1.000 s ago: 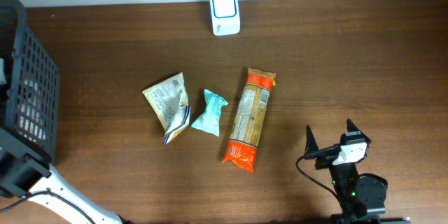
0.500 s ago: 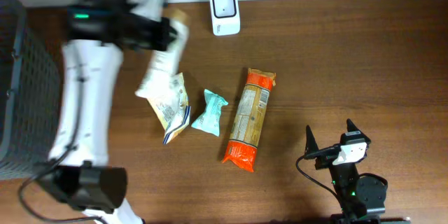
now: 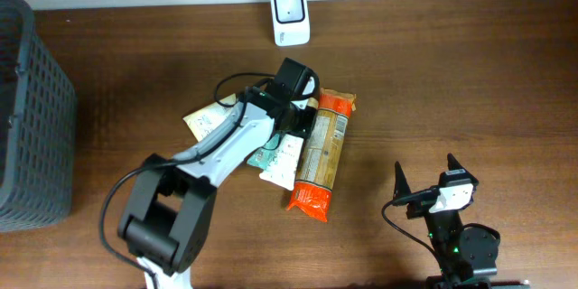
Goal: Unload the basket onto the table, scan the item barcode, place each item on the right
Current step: 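Take the white-green tube from the basket and set it beside the spaghetti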
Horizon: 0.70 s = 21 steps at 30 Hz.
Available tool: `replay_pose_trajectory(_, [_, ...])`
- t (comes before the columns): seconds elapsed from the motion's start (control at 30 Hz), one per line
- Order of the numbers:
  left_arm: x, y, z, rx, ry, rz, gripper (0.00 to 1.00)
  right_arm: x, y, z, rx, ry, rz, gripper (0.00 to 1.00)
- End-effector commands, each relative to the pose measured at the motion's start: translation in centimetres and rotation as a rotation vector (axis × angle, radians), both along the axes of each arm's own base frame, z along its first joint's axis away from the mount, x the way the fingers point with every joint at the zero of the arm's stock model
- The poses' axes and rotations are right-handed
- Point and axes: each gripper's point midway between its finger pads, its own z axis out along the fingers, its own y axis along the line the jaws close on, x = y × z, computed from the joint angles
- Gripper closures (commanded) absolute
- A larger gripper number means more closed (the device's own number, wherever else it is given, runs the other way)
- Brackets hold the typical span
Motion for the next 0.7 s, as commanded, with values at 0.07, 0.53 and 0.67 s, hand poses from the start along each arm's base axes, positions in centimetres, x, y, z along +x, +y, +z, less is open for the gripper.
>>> replay_pose_trajectory(0.07, [0.4,-1.0,0.3,-0.044,0.003,-0.008,0.01,0.0,0.1,-0.2,0.007,0.003,0.002,0.01])
replay_pose_trajectory(0.53, [3.6,34.6,33.7,0.12,-0.721,0.662,0.01,0.0,0.1,-0.2,0.007,0.003,0.002,0.01])
replay_pose_trajectory(0.67, [-2.3,48.7,33.4,0.248,-0.693,1.1,0.01,0.0,0.1,-0.2,0.007,0.002,0.002,0.01])
